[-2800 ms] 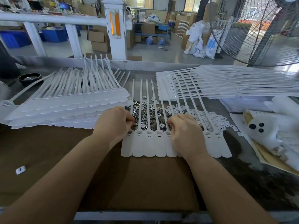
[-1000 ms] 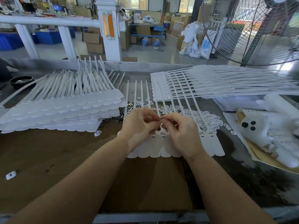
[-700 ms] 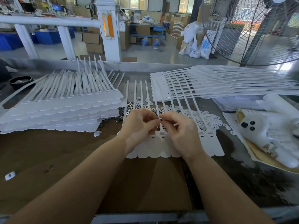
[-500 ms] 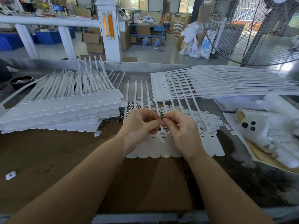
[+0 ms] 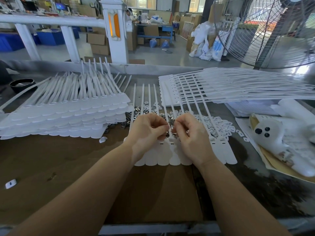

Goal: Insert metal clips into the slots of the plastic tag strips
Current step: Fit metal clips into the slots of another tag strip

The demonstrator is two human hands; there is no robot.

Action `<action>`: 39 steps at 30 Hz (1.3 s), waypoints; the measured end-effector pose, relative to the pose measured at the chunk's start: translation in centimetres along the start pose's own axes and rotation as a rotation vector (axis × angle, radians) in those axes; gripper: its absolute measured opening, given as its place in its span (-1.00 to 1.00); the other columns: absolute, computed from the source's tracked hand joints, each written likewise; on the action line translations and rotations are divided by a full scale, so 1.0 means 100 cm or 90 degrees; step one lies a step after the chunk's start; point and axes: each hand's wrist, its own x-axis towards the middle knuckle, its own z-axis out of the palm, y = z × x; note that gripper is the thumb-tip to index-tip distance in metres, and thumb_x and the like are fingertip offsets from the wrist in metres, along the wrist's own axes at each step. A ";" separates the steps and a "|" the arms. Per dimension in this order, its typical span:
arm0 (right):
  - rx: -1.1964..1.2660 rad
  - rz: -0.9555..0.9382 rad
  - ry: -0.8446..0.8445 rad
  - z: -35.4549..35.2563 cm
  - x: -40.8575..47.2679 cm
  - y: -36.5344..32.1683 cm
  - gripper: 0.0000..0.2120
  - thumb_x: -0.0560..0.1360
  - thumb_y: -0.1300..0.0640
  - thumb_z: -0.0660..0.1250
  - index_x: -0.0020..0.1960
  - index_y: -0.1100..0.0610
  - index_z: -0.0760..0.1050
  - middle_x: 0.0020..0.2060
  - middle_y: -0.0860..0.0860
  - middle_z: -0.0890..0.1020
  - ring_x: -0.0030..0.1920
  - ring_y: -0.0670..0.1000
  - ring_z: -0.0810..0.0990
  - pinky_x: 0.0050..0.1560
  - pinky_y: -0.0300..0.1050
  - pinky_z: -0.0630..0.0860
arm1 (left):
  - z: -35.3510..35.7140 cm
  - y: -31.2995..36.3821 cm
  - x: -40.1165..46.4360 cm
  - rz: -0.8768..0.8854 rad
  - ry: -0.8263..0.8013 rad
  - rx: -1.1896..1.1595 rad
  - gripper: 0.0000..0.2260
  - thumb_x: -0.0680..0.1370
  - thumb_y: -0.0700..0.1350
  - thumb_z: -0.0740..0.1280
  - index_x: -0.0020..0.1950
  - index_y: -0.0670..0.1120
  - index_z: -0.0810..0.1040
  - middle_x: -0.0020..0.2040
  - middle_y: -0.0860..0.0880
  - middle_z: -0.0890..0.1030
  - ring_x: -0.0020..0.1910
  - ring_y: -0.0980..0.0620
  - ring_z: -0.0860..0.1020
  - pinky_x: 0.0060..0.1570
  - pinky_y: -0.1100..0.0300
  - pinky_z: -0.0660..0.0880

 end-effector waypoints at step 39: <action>-0.140 -0.023 -0.052 0.004 -0.003 0.000 -0.91 0.43 0.28 0.34 -0.12 0.12 0.55 -0.26 -0.08 0.59 -0.21 -0.03 0.56 -0.13 -0.04 0.55 | -0.062 0.001 -0.004 -0.128 -0.005 0.298 -0.93 0.39 -0.12 0.50 -0.19 -0.10 0.68 -0.19 0.00 0.62 -0.19 0.15 0.50 -0.32 0.31 0.35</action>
